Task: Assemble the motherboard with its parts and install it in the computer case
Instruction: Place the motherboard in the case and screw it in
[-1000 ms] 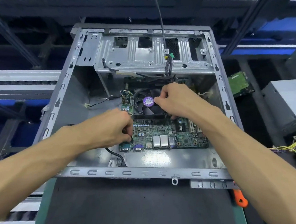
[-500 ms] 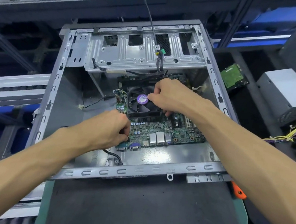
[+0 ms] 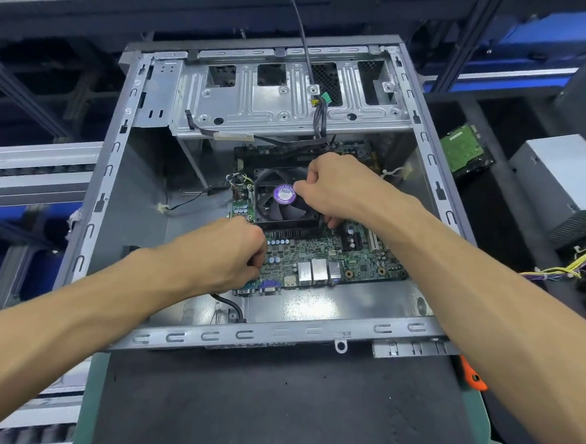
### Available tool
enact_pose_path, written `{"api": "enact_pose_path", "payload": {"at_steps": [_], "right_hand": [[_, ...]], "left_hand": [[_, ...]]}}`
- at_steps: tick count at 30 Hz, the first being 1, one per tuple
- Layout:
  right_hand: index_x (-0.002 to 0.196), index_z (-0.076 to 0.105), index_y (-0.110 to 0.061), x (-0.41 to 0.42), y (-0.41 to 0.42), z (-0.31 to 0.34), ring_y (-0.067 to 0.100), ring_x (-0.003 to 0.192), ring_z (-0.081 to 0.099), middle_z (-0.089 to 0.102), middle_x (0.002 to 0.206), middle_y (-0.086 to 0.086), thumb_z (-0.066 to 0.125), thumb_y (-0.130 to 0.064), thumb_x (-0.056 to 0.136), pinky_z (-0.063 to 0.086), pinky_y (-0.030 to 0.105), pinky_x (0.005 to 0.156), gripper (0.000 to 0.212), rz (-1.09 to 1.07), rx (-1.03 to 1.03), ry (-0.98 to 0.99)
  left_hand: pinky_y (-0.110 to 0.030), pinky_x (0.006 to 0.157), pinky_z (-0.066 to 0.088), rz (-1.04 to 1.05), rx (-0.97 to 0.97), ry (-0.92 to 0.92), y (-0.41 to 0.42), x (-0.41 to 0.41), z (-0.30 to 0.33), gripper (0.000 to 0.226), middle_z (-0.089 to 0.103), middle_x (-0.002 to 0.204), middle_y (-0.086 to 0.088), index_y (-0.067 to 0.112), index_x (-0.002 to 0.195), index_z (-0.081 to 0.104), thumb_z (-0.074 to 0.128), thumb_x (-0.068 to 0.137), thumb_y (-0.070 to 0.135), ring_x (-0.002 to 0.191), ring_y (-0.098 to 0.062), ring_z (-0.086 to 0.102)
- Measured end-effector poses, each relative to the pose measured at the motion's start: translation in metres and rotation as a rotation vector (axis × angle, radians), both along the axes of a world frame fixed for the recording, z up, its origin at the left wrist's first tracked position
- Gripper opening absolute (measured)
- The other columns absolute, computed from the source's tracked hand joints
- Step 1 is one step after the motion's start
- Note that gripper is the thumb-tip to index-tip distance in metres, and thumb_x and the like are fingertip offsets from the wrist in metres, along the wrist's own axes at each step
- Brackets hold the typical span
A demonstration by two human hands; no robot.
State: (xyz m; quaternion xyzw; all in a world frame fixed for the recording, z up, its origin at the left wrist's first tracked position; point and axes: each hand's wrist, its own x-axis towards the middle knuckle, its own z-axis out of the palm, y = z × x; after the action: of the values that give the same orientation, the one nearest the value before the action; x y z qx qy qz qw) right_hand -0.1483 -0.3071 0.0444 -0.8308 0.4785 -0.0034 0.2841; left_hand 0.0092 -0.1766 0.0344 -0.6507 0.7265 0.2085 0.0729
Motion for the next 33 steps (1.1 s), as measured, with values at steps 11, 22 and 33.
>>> {"api": "enact_pose_path", "payload": {"at_steps": [11,22,33], "right_hand": [[0.078,0.056,-0.012,0.0,0.001,0.001,0.016,0.04,0.066,0.071,0.062,0.005,0.051,-0.035,0.1,0.054,0.027,0.053,0.032,0.014,0.001,0.02],[0.129,0.043,-0.019,-0.007,0.012,0.01,0.022,0.095,0.06,0.058,0.115,0.006,0.068,-0.059,0.088,0.049,0.036,0.075,0.063,0.149,-0.009,0.065],[0.159,0.013,-0.031,0.003,0.029,0.011,0.044,0.139,0.026,0.028,0.149,0.025,0.079,-0.049,0.081,0.039,0.052,0.106,0.104,0.152,-0.118,0.326]], "left_hand": [[-0.023,0.056,0.045,-0.043,0.011,-0.002,-0.003,-0.006,0.001,0.023,0.062,0.062,0.008,0.023,0.061,0.058,0.066,0.076,0.008,0.062,-0.015,0.059],[-0.016,0.051,0.032,0.181,0.137,0.099,0.009,0.016,0.014,0.032,0.056,0.072,0.014,0.029,0.1,0.058,0.079,0.079,0.041,0.062,0.003,0.049],[-0.016,0.044,0.031,0.235,0.167,0.191,0.016,0.024,0.019,0.03,0.054,0.044,0.02,0.021,0.062,0.056,0.067,0.088,0.028,0.047,0.005,0.051]]}}
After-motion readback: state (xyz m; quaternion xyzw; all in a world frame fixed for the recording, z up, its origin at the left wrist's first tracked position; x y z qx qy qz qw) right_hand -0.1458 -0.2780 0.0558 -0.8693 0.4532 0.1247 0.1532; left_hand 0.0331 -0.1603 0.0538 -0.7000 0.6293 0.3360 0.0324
